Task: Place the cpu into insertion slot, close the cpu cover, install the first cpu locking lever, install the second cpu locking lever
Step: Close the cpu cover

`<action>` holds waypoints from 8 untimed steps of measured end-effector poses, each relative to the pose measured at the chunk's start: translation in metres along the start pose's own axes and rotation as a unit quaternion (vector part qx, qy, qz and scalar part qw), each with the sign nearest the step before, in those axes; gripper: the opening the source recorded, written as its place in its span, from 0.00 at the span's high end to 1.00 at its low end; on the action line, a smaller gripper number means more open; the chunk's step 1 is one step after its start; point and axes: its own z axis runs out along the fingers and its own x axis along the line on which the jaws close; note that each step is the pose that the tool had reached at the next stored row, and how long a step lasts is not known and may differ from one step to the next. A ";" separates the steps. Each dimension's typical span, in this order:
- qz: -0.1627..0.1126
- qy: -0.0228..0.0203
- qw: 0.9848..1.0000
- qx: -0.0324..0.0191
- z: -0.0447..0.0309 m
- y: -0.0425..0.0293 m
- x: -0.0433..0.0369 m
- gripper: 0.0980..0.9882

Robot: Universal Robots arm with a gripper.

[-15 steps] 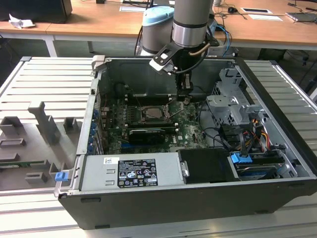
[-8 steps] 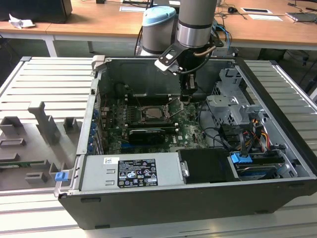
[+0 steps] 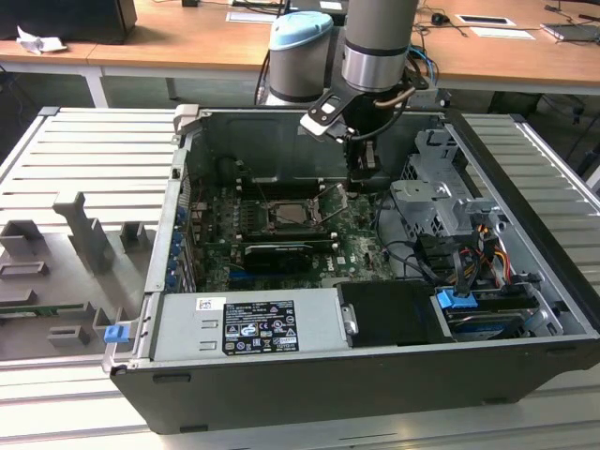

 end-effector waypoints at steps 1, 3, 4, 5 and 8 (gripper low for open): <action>0.000 0.000 1.000 0.000 0.0006 0.0010 0.0002 0.99; 0.000 -0.001 1.000 0.000 0.0015 0.0040 0.0005 0.99; 0.000 -0.001 1.000 0.001 0.0017 0.0051 0.0006 0.99; 0.000 -0.001 1.000 0.001 0.0022 0.0062 0.0008 0.99; 0.000 -0.002 1.000 0.003 0.0087 0.0071 0.0013 0.99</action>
